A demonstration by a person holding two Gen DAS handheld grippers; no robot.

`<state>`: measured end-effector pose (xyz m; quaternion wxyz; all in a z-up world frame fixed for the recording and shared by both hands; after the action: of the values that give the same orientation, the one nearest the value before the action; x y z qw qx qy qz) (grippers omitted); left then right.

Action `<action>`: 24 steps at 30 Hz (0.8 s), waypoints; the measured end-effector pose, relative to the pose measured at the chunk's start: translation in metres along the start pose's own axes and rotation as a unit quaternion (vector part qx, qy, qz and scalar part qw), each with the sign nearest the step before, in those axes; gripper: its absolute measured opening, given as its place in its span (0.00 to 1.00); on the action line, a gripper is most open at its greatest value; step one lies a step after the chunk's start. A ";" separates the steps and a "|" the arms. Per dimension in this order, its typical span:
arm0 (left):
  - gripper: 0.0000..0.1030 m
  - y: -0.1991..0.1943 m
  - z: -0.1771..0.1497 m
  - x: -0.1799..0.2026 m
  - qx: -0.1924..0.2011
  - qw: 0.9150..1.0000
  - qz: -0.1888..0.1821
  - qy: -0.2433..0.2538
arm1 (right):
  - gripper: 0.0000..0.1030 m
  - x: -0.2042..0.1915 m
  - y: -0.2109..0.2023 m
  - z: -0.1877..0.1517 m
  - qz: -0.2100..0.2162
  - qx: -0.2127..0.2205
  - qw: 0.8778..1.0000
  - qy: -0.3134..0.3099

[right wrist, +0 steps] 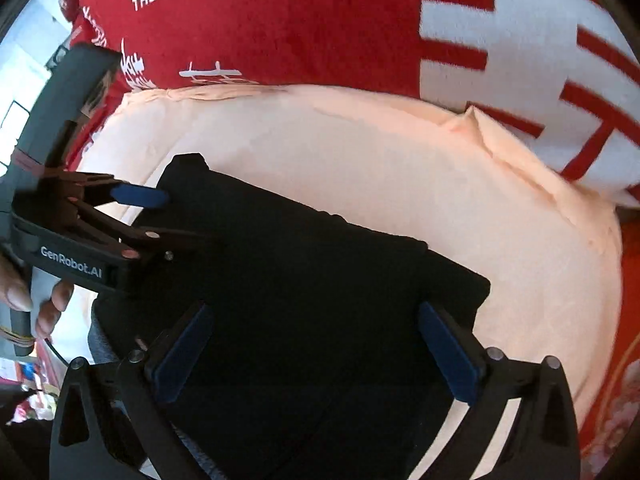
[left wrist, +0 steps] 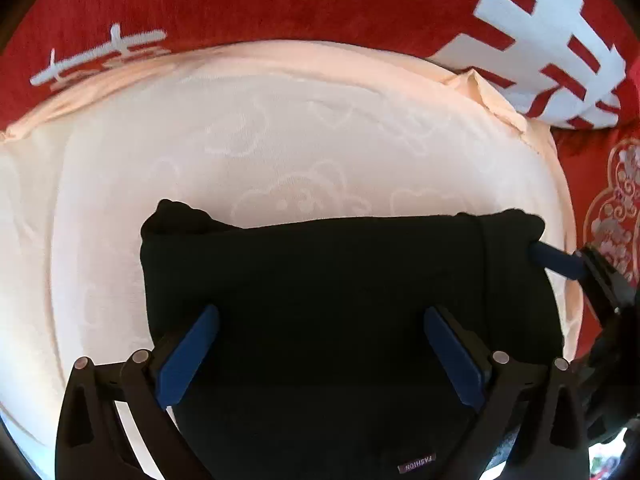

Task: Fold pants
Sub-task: 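Lay the folded pants flat on the peach cloth and open both grippers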

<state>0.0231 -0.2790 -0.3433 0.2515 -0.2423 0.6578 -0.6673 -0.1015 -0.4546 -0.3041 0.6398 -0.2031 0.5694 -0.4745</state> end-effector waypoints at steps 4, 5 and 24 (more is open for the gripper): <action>0.99 -0.025 -0.007 -0.012 0.017 1.000 -0.017 -0.005 | 0.99 0.000 0.001 0.000 0.002 -0.001 1.000 -0.001; 0.99 -0.036 -0.013 -0.016 0.035 0.999 -0.021 -0.010 | 0.99 -0.002 -0.003 0.002 0.000 -0.002 1.000 0.001; 0.99 -0.033 -0.128 -0.004 0.035 0.999 -0.018 0.023 | 1.00 -0.077 -0.066 -0.128 -0.010 0.049 0.996 0.070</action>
<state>-0.0584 -0.1794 -0.3129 0.2327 -0.2301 0.6355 -0.6994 -0.2368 -0.3848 -0.2446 0.6028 -0.1437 0.5864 -0.5217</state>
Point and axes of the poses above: each gripper's, at about its wrist camera, not at the fingertips, and y roughly the way its jaws point, x to its right, z to its top, the point moved 1 cm from there along y, roughly the way its jaws point, and after that the axes turned 15 degrees about z, right-handed, at the moved point
